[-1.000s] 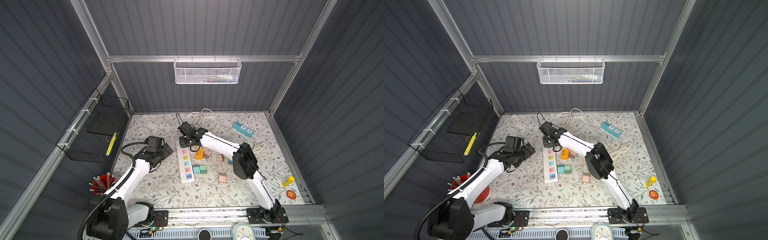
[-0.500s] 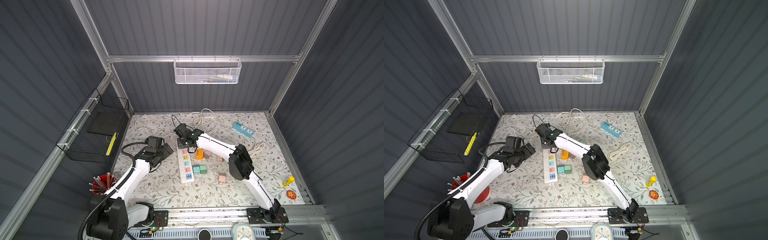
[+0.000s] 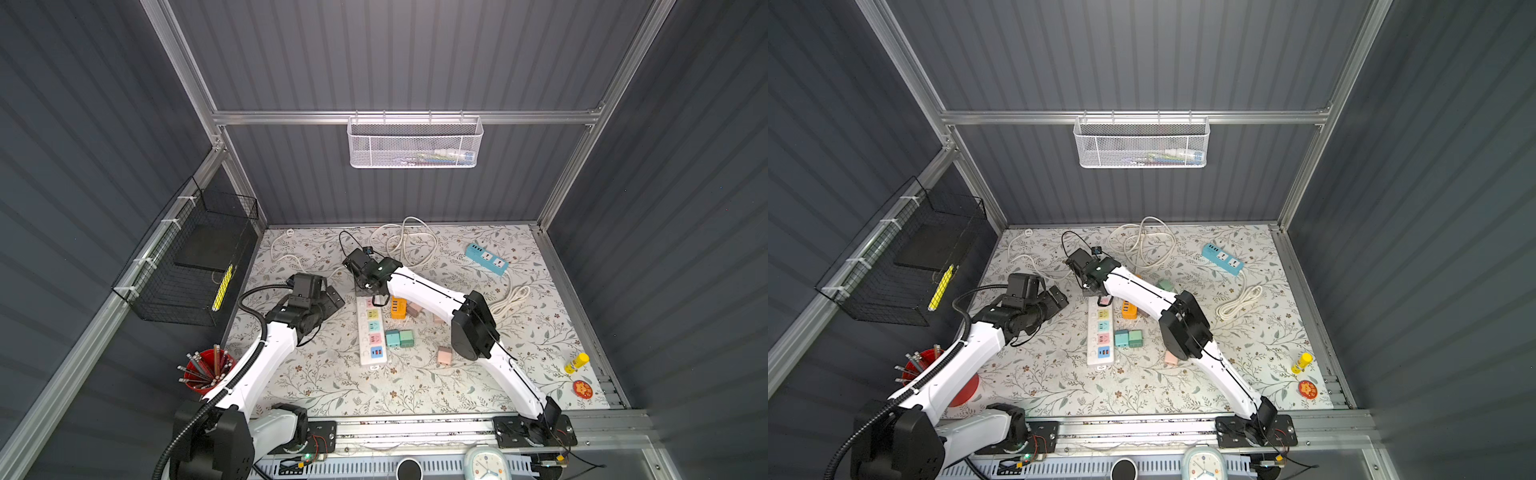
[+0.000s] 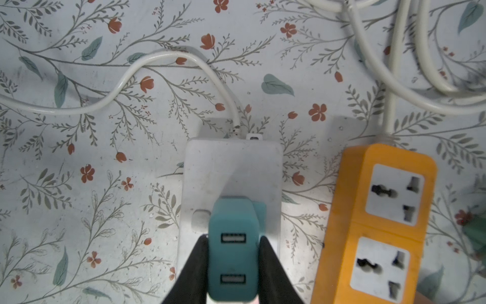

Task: Insert plugs into power strip
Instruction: Insert the plug into the socket.

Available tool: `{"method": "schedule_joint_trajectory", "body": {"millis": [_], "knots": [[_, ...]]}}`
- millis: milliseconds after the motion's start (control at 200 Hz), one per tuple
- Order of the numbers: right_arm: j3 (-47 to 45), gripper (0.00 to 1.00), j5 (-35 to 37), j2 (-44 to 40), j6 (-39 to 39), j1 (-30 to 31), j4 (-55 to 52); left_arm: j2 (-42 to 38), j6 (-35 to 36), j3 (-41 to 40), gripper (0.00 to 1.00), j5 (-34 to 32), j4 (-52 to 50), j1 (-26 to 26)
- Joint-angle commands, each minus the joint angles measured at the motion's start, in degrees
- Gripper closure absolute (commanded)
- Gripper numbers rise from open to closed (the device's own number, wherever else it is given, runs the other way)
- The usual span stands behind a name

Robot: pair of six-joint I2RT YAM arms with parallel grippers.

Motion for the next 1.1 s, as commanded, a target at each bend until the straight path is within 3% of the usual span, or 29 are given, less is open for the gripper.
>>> {"method": "schedule_joint_trajectory", "body": {"millis": [0,200,390,770,976,1096], "knots": [[-0.4,0.91,1.3,4.5,0.8,-0.2,-7.5,-1.0,1.4,0.1,0.0,-0.8,-2.0,0.4],[1.5,0.88,0.2,7.4,0.5,-0.3,-9.4,-0.7,2.0,0.3,0.0,-0.6,-2.1,0.4],[3.3,0.69,-0.7,8.9,0.5,0.1,-11.7,-0.6,2.1,0.3,0.0,0.0,-2.1,0.4],[2.9,0.4,-4.2,-2.1,-3.7,0.1,-5.5,-1.5,2.3,1.7,0.0,0.2,-3.2,0.4],[-2.8,0.35,-3.5,-9.4,-6.1,-0.1,-1.3,-2.0,2.2,1.5,0.0,0.8,-2.4,0.4],[-2.9,0.35,-2.9,-9.5,-6.9,-1.5,-1.2,-1.6,2.2,1.6,0.0,1.1,-2.0,0.4]]}}
